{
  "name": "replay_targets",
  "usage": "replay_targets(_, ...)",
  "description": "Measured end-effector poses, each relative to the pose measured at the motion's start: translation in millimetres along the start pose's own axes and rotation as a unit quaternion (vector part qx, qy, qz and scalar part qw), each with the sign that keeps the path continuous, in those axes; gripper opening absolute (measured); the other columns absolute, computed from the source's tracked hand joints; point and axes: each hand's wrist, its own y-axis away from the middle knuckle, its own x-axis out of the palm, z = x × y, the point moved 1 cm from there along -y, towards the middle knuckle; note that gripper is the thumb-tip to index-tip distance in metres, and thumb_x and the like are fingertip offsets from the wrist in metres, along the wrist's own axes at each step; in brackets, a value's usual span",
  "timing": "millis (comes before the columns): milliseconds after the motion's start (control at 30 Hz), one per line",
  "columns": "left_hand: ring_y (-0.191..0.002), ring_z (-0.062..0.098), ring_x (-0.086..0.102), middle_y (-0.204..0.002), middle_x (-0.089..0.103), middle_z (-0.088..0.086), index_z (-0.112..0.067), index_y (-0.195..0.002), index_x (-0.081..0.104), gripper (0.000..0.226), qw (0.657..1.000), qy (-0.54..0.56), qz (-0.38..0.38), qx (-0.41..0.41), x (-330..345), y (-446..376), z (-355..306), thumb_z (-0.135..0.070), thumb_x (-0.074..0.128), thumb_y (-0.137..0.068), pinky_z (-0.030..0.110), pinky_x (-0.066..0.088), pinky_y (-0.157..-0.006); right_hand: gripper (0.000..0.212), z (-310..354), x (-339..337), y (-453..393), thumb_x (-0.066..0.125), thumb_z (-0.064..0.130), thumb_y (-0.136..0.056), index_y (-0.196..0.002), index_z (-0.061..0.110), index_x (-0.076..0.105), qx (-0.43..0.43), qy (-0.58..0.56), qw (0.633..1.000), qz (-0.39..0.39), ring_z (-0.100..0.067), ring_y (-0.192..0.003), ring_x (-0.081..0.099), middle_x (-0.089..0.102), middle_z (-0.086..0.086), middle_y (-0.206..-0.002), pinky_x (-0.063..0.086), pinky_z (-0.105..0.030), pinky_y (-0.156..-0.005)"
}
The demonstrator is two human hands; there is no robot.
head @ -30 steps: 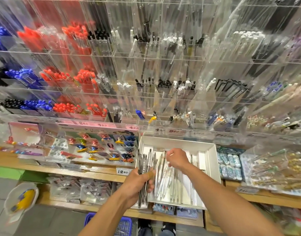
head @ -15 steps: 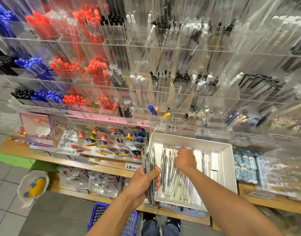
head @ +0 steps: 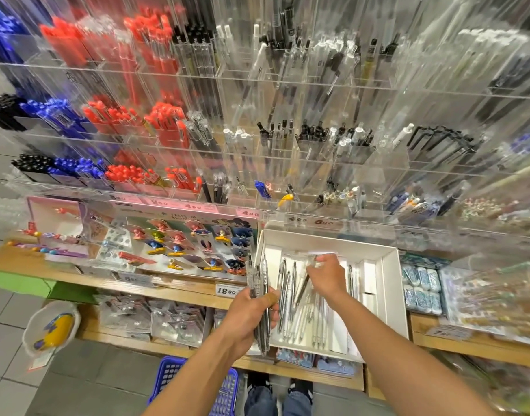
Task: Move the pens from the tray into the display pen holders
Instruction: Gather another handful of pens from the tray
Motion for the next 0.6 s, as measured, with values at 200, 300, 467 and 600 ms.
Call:
replay_targets(200, -0.047, 0.013, 0.040, -0.058, 0.050, -0.002, -0.007, -0.098, 0.056, 0.032, 0.999, -0.033, -0.008, 0.015, 3.3, -1.0, 3.2, -0.019, 0.080, -0.081, 0.027, 0.039, -0.048, 0.027, 18.3, -24.5, 48.1, 0.065, 0.004, -0.084, -0.110, 0.003, 0.060, 0.007, -0.189, 0.961, 0.201, -0.014, -0.044, 0.053, 0.068, -0.009, -0.080, 0.037, -0.023, -0.041)
replay_targets(300, -0.046, 0.011, 0.039, -0.060, 0.061, -0.005, -0.009, -0.110, 0.052, 0.057, 0.998, -0.054, -0.011, 0.009, 7.3, 1.4, 3.8, -0.028, 0.087, -0.070, 0.027, 0.040, -0.046, 0.018, 28.5, -30.5, 69.6, 0.063, 0.002, -0.087, -0.105, 0.004, 0.059, 0.002, -0.261, 0.917, 0.301, -0.019, -0.063, 0.063, 0.068, -0.007, -0.075, 0.047, -0.024, -0.052)
replay_targets(467, -0.069, 0.014, 0.066, -0.097, 0.075, 0.007, -0.006, -0.125, 0.057, 0.092, 0.992, -0.124, 0.002, 0.034, 5.2, 7.3, 3.4, -0.048, 0.094, -0.052, 0.022, 0.045, -0.058, 0.017, 31.9, -29.8, 81.1, 0.071, 0.015, -0.086, -0.098, 0.008, 0.062, 0.002, -0.283, 0.875, 0.392, -0.016, -0.066, 0.067, 0.069, -0.006, -0.077, 0.057, -0.026, -0.064)
replay_targets(600, -0.065, 0.006, 0.059, -0.077, 0.073, -0.006, -0.007, -0.117, 0.062, 0.064, 0.992, -0.121, 0.007, 0.026, -0.1, 9.4, 1.9, -0.034, 0.087, -0.064, 0.024, 0.043, -0.062, 0.008, 28.1, -21.5, 55.9, 0.067, 0.010, -0.089, -0.096, 0.006, 0.067, -0.001, -0.185, 0.935, 0.303, -0.017, -0.066, 0.068, 0.072, -0.010, -0.089, 0.057, -0.029, -0.064)
